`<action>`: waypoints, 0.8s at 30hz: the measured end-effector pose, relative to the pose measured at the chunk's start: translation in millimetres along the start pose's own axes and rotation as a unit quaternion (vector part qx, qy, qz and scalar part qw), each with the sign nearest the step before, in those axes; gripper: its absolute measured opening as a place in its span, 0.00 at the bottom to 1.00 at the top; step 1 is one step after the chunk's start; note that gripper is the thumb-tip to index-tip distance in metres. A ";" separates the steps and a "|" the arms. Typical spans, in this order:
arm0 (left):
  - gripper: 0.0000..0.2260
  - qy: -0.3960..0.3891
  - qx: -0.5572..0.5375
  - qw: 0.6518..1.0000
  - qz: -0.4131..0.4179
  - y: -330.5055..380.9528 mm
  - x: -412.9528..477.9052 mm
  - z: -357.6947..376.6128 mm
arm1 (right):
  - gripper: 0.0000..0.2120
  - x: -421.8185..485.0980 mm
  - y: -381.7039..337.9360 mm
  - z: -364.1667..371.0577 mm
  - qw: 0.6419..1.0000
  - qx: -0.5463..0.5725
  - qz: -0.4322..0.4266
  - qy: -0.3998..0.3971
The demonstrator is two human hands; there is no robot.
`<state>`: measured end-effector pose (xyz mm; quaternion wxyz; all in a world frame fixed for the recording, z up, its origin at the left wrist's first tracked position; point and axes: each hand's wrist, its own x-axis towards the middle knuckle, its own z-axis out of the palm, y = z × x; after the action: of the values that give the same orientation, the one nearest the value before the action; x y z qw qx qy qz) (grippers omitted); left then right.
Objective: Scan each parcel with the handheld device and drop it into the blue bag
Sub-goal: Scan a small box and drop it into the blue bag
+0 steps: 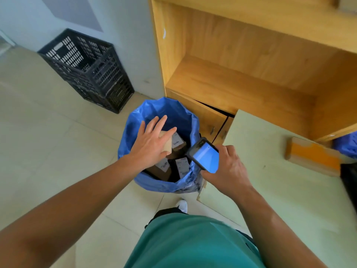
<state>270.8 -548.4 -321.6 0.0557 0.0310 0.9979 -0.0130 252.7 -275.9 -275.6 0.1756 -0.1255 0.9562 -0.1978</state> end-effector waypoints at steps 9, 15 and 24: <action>0.31 0.036 -0.013 0.999 0.025 2.9 1.5 7.7 | 0.39 7.2 1.4 -4.3 1.000 -0.009 -0.006 0.000; 0.30 0.023 -0.008 0.998 0.060 35.3 19.2 -3.3 | 0.38 -8.3 35.2 -18.0 1.000 0.002 0.015 0.027; 0.27 -0.002 -0.030 0.982 0.184 170.2 61.8 -15.7 | 0.39 -69.5 145.3 -50.3 0.991 0.050 0.106 0.071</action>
<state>218.6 -374.4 -316.8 0.0595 0.2124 0.9750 0.0272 271.5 -108.2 -273.9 0.1336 0.0002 0.9632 -0.2334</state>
